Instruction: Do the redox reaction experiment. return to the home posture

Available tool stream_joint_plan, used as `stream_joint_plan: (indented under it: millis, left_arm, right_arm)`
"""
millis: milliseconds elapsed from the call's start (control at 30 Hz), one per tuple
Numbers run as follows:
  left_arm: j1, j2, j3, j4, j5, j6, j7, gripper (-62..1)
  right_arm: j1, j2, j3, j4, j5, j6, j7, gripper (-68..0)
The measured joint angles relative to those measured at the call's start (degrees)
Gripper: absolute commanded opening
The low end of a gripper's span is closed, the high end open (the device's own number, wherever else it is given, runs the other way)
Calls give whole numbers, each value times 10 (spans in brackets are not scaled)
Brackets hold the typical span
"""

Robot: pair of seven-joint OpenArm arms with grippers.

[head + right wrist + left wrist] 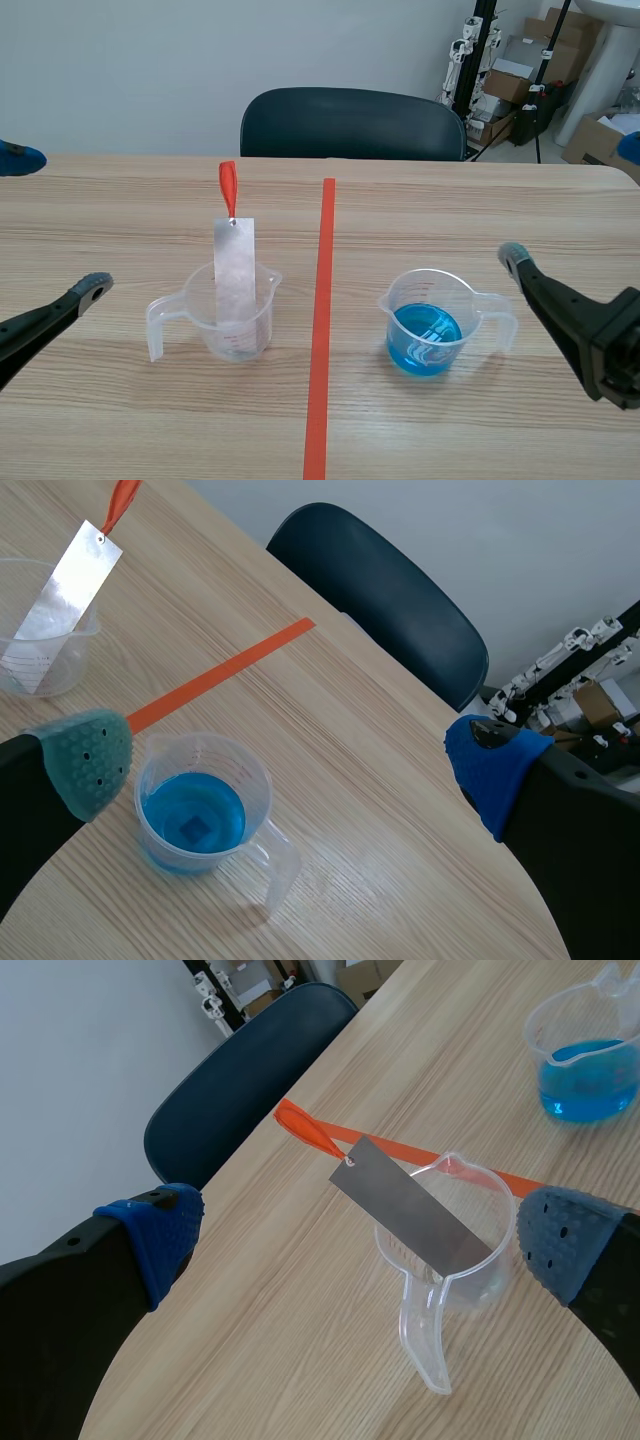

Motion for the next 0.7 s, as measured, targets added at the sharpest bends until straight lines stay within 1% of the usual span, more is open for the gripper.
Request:
stream_joint_plan:
  millis: [500,700]
  left_arm:
    - [0,0,0,0,0,0,0,14]
    - [0,0,0,0,1,-7,0,14]
  right_arm:
    - [0,0,0,0,0,0,0,4]
    - [0,0,0,0,0,0,0,4]
